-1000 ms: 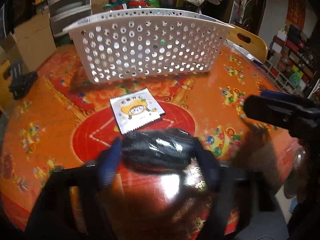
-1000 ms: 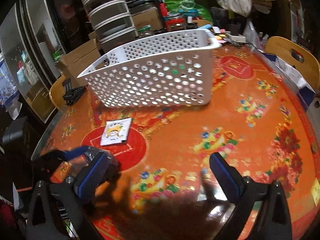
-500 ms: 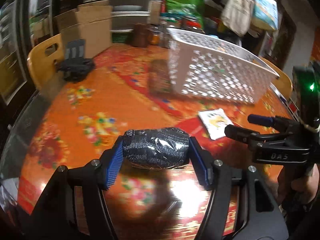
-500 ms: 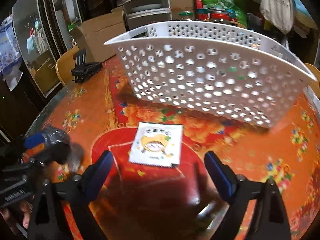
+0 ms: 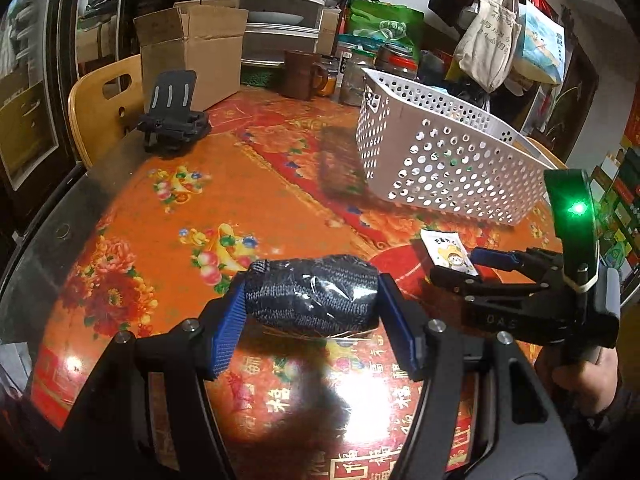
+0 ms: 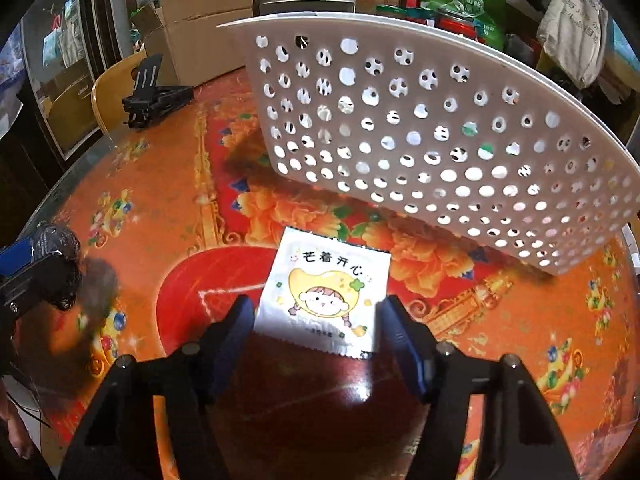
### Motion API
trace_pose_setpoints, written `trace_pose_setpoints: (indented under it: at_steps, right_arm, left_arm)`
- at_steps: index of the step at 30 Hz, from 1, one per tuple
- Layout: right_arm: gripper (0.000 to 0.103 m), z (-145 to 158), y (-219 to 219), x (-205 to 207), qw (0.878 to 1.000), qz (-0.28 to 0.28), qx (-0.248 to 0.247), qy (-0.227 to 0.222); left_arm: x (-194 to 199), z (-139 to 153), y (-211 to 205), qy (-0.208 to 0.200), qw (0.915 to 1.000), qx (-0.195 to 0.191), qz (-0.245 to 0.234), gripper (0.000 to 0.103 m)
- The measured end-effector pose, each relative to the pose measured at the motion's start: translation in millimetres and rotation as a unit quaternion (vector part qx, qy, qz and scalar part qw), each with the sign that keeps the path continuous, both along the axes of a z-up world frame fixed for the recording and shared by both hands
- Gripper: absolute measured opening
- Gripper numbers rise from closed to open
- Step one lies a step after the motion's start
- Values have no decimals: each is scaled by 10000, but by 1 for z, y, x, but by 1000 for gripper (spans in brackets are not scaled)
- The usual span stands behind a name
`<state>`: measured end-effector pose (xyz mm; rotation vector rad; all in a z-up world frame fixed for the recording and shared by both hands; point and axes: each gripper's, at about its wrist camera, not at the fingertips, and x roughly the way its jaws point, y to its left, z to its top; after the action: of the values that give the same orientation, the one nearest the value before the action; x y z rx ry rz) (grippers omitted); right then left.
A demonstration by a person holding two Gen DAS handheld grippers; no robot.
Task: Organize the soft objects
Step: 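Close the left tool on the dark rolled sock while the right tool grasps the cartoon card, then carry the sock with the left tool while the right tool carries the card over the basket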
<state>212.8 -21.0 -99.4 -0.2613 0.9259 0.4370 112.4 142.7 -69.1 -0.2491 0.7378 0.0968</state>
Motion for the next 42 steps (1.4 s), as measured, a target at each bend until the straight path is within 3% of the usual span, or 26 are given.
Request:
trace_pose_setpoints:
  at_steps: [3,8,14,22,42]
  right_arm:
    - [59,0,-1,1,10000,21,17,-39]
    - [37,2,-11,2,10000,7,35,-88]
    - [30,6,-27,-4,9997,18,196,-137]
    - [29,28,-61,-33,9974,-41,571,-428]
    - [29,70,-135,-85,9912,-357,767,-1021]
  left_arm:
    - [1,-2,-1,15,10000,-16,-12,61]
    - [2,-4,-4,49,10000,-45,-27,61]
    - [6,-6,-12,88,9999,-40,-109,61]
    - [7,-2,-34,15,9994,58,-349,61]
    - [8,43,-114,-328,9915,512,-1152,61]
